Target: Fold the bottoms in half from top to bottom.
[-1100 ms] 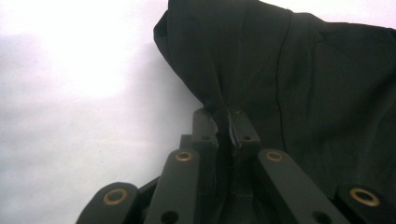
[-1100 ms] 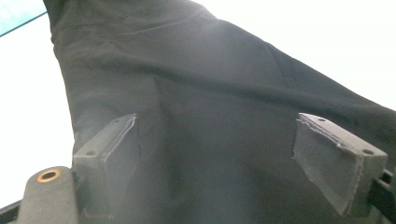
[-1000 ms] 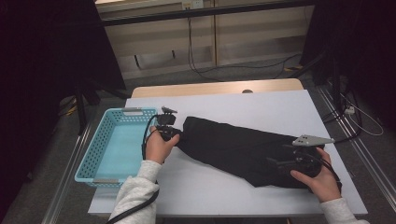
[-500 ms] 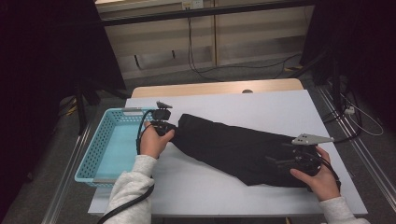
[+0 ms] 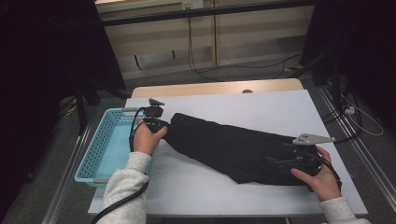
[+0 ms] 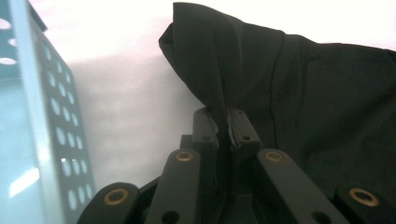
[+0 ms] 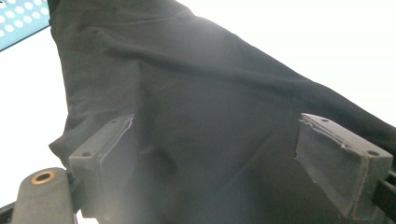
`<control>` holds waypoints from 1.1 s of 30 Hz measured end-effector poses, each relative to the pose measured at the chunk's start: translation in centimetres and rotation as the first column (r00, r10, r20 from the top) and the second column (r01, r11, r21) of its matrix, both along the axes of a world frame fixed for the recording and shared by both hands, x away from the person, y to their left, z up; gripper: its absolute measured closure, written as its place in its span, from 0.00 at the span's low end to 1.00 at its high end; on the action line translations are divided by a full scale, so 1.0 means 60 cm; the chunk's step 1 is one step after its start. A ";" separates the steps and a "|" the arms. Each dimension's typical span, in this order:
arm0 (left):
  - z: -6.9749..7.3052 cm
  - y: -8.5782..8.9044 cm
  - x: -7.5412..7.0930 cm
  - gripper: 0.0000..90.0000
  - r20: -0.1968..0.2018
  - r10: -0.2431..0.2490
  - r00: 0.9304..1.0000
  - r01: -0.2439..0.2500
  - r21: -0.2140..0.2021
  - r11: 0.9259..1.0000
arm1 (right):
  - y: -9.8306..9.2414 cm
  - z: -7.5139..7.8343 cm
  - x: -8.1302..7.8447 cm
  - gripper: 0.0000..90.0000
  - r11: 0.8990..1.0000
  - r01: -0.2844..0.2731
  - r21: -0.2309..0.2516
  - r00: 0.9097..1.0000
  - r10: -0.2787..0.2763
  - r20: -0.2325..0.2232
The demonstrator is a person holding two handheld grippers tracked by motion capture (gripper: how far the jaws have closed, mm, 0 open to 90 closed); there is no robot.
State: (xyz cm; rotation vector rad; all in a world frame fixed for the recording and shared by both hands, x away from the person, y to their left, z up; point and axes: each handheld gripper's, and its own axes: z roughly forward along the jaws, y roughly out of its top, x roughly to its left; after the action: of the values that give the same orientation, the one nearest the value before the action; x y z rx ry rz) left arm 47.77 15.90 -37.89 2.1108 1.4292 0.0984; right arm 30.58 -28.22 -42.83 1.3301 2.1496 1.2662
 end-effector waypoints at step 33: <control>0.044 0.053 0.017 0.93 0.011 0.041 0.999 -0.041 -0.023 0.999 | -0.003 0.000 0.000 0.15 1.000 -0.006 0.001 1.000 0.006 0.008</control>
State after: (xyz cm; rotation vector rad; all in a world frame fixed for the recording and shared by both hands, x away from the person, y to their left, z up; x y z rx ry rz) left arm 48.76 19.08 -35.27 2.0596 1.4608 0.1095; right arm 30.58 -28.38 -42.84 1.3175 2.1497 1.2729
